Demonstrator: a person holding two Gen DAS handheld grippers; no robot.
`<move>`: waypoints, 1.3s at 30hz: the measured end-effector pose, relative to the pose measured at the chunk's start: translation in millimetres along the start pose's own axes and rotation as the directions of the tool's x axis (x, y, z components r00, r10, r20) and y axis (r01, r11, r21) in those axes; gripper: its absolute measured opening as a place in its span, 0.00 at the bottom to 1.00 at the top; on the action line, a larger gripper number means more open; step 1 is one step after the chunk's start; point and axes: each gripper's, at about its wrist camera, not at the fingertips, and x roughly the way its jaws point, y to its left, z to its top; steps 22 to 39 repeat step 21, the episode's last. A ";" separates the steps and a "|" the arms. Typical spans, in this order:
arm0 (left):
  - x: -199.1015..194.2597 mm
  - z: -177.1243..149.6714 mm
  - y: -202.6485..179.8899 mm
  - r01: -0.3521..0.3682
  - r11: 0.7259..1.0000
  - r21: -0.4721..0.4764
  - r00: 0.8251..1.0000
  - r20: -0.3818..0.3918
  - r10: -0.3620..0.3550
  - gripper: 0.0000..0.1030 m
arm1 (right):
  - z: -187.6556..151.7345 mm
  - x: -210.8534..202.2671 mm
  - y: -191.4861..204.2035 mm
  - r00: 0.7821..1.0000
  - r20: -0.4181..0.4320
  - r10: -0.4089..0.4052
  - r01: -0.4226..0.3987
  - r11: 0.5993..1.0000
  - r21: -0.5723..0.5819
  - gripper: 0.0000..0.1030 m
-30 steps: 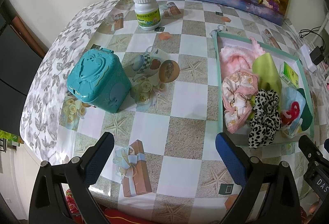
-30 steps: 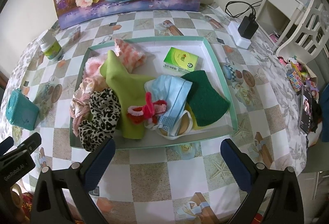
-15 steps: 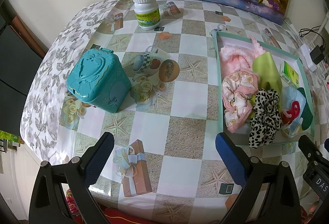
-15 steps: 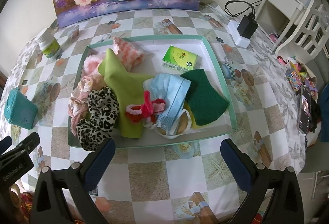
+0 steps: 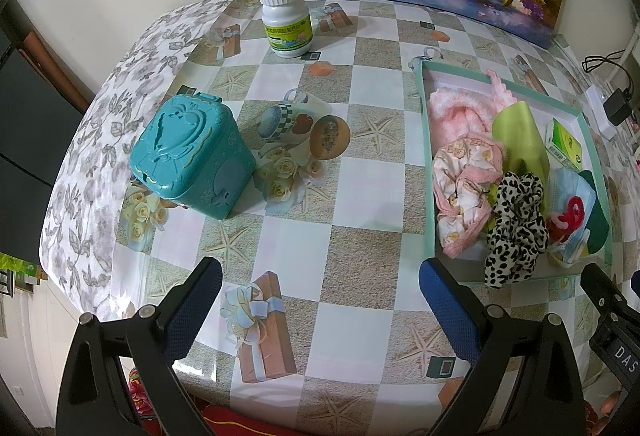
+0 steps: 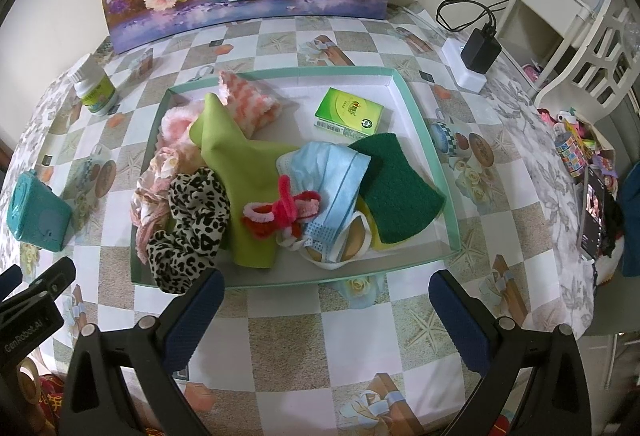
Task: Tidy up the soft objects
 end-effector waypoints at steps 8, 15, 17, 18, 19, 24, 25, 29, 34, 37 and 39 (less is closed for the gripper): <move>-3.0 -2.1 3.7 0.003 1.000 -0.006 1.000 0.019 -0.002 0.96 | 0.1 0.2 -0.3 1.000 0.000 0.000 0.000 1.000 -0.001 1.00; -4.2 -0.4 3.3 0.000 1.000 -0.004 1.000 0.022 0.000 0.96 | 0.2 0.3 -0.3 1.000 0.000 0.000 0.000 1.000 -0.001 1.00; -5.0 -0.2 3.2 -0.001 1.000 -0.003 1.000 0.026 0.001 0.96 | 0.0 0.3 -0.3 1.000 0.000 0.000 0.000 1.000 -0.001 1.00; -5.1 -0.2 2.9 0.000 1.000 -0.002 1.000 0.026 0.000 0.96 | 0.1 0.3 -0.3 1.000 -0.001 0.000 0.000 1.000 -0.001 1.00; -5.4 -0.5 3.0 0.002 1.000 -0.002 1.000 0.027 -0.002 0.96 | 0.3 0.3 -0.2 1.000 -0.001 0.000 0.000 1.000 -0.001 1.00; -5.6 0.3 3.5 0.005 1.000 -0.005 1.000 0.027 -0.004 0.96 | 0.3 0.2 -0.2 1.000 0.000 0.000 0.000 1.000 -0.001 1.00; -5.6 0.3 3.5 0.005 1.000 -0.005 1.000 0.027 -0.004 0.96 | 0.3 0.2 -0.2 1.000 0.000 0.000 0.000 1.000 -0.001 1.00; -5.6 0.3 3.5 0.005 1.000 -0.005 1.000 0.027 -0.004 0.96 | 0.3 0.2 -0.2 1.000 0.000 0.000 0.000 1.000 -0.001 1.00; -5.6 0.3 3.5 0.005 1.000 -0.005 1.000 0.027 -0.004 0.96 | 0.3 0.2 -0.2 1.000 0.000 0.000 0.000 1.000 -0.001 1.00; -5.6 0.3 3.5 0.005 1.000 -0.005 1.000 0.027 -0.004 0.96 | 0.3 0.2 -0.2 1.000 0.000 0.000 0.000 1.000 -0.001 1.00; -5.6 0.3 3.5 0.005 1.000 -0.005 1.000 0.027 -0.004 0.96 | 0.3 0.2 -0.2 1.000 0.000 0.000 0.000 1.000 -0.001 1.00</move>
